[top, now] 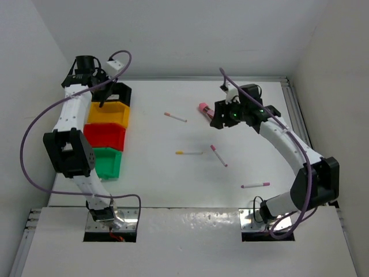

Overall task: Sort the stationery into containers
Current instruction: Place the pen in the storage box, then pick up the pen from the center of the board.

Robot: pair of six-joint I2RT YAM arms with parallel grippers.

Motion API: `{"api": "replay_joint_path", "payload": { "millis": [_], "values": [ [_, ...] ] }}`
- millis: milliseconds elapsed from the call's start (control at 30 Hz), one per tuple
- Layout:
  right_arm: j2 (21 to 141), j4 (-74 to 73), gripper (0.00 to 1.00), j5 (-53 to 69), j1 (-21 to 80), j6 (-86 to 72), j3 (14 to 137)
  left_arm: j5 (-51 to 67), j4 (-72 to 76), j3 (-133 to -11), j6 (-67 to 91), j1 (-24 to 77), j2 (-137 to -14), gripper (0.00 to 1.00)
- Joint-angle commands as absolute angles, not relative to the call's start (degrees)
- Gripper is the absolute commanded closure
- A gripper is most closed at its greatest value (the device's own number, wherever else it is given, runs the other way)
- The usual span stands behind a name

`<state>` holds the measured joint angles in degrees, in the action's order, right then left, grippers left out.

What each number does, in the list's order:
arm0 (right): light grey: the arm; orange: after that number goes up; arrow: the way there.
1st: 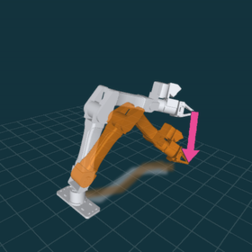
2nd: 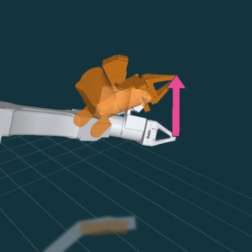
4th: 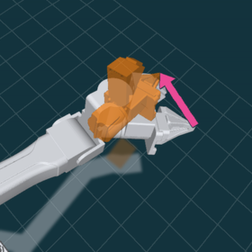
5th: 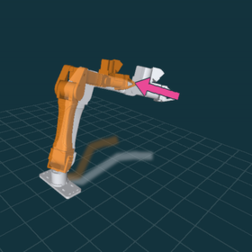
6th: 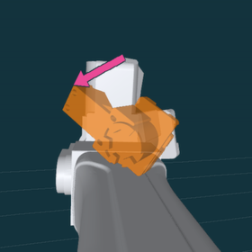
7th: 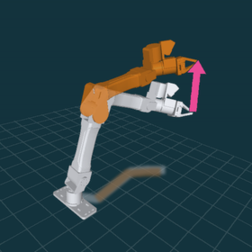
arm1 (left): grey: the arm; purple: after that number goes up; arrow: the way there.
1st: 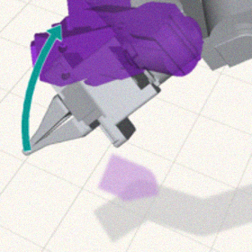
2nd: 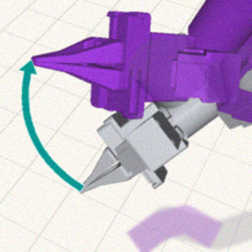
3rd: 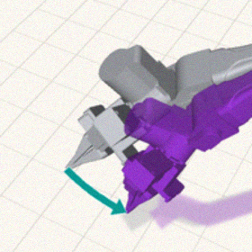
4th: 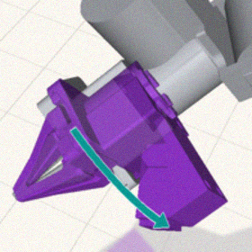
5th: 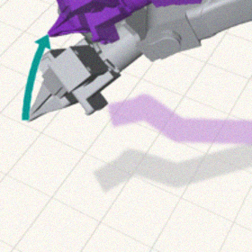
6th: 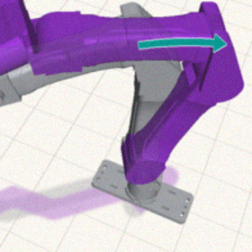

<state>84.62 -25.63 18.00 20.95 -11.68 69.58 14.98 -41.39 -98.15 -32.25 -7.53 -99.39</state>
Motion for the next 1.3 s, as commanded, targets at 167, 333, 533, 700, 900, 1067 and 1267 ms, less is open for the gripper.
{"api": "replay_joint_path", "payload": {
  "millis": [167, 333, 533, 700, 900, 1067, 1267],
  "values": [
    [78.14, -24.17, 0.42, 19.69, 7.75, -16.43, 61.61, 13.71, -43.85, -108.27, -48.16, -8.61, -111.96, 0.90],
    [80.15, -25.57, 0.42, 19.60, 0.71, -17.58, 62.84, 13.54, -47.81, -112.50, -49.92, -8.96, -117.76, 0.85],
    [84.54, -27.25, 0.39, 16.62, -4.57, -20.65, 66.00, 11.26, -49.31, -112.06, -50.19, -8.96, -119.88, 0.50],
    [87.71, -27.16, 0.38, 12.84, -6.42, -23.64, 68.55, 12.39, -49.04, -113.99, -46.85, -9.49, -118.31, 0.28],
    [94.11, -26.36, 0.38, 4.69, -6.50, -25.84, 73.19, 19.76, -40.98, -110.07, -30.28, -10.72, -105.42, 0.18],
    [100.09, -28.56, 0.41, -2.18, -6.33, -28.30, 77.60, 22.76, -33.50, -97.67, -22.07, -10.20, -93.20, 0.18],
    [108.34, -27.95, 0.41, -11.60, -5.80, -31.90, 81.47, 25.66, -30.15, -88.42, -15.47, -10.28, -84.82, 0.18]
  ]
}}
